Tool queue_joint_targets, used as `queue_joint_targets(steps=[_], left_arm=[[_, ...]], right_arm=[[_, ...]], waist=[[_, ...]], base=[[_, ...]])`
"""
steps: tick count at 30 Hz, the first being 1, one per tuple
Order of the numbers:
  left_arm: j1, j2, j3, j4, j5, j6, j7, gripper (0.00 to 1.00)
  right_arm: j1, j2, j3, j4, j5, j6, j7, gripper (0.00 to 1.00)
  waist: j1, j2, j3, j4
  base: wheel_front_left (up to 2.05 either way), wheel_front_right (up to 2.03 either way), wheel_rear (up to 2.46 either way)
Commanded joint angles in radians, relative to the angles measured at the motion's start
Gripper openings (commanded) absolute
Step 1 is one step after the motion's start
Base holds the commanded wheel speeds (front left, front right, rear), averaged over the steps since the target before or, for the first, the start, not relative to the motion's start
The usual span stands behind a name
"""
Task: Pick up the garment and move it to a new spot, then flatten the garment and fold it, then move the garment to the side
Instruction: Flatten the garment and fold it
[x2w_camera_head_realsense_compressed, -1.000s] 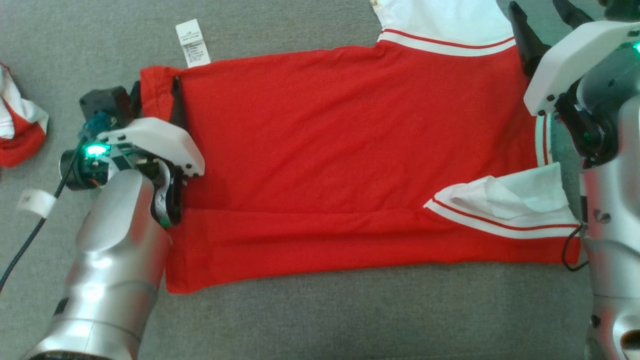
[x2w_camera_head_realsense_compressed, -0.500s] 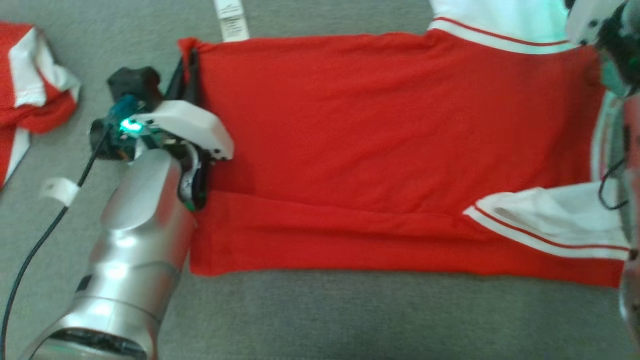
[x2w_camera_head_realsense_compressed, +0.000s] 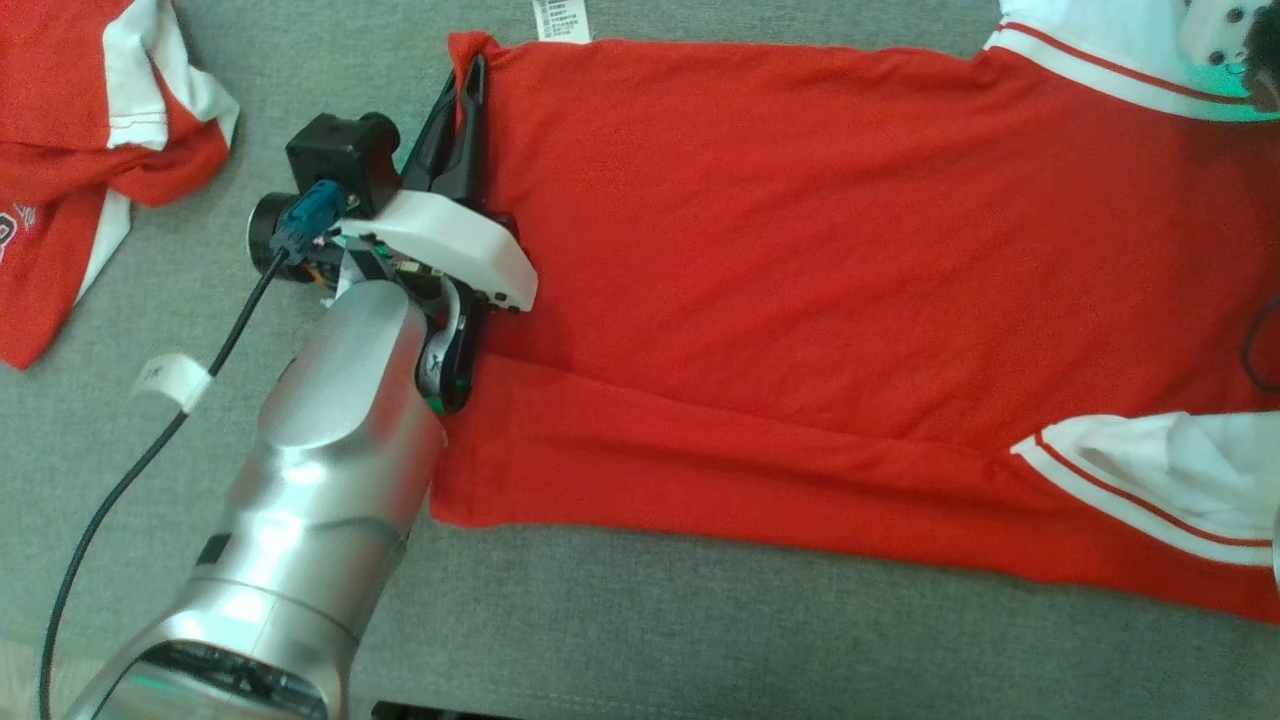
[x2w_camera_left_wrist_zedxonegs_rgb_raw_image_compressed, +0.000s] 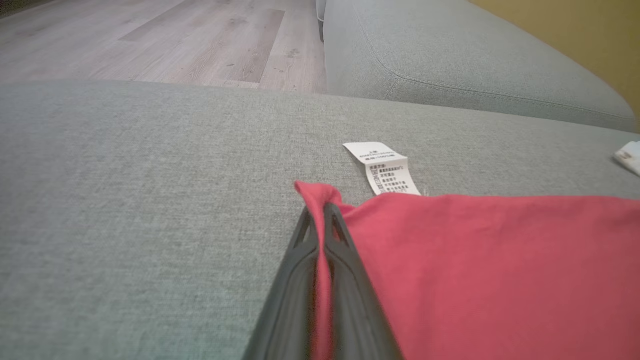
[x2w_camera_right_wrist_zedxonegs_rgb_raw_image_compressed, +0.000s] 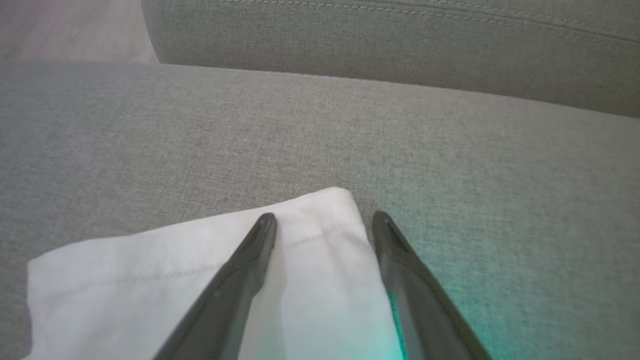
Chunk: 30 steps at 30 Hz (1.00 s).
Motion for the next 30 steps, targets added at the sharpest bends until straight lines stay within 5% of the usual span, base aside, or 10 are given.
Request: queue_joint_targets(steps=[1,2,10,15,21,30], left_arm=[[0.021,0.022,0.007,0.002,-0.005,0.004,-0.004,0.0],[0.022,0.022,0.007,0.005,-0.008,0.006,-0.005,0.0],[0.031,0.055,0.046,0.01,-0.026,0.015,-0.072,0.0],[0.07,0.092,0.07,-0.012,-0.034,-0.035,-0.096,0.0],[0.209,0.158,0.136,-0.178,0.003,-0.081,-0.101,0.0],[0.442,0.214,0.188,-0.291,0.068,-0.104,-0.101,0.0]], right_arm=[[0.019,0.018,0.019,0.012,0.0,-0.001,0.029,0.42],[0.018,0.019,0.03,0.017,0.004,-0.001,0.029,0.0],[0.012,0.03,0.048,-0.039,0.084,-0.001,-0.139,0.0],[0.06,0.024,0.085,-0.111,0.166,-0.001,-0.194,0.0],[0.242,-0.015,0.132,-0.324,0.286,-0.001,-0.156,0.0],[0.581,-0.03,0.079,-0.604,0.309,-0.001,-0.033,0.0]], waist=[[-0.0001,0.0,-0.004,-0.006],[-0.0001,0.0,-0.005,-0.009],[-0.0001,0.0,-0.04,-0.054],[-0.0001,0.0,-0.097,-0.095],[-0.0001,0.0,-0.197,-0.157],[-0.0001,0.0,-0.316,-0.213]], base=[[0.0,0.0,0.0],[0.0,0.0,0.0],[0.0,0.0,0.0],[0.0,0.0,0.0],[0.0,0.0,0.0],[0.0,0.0,0.0]])
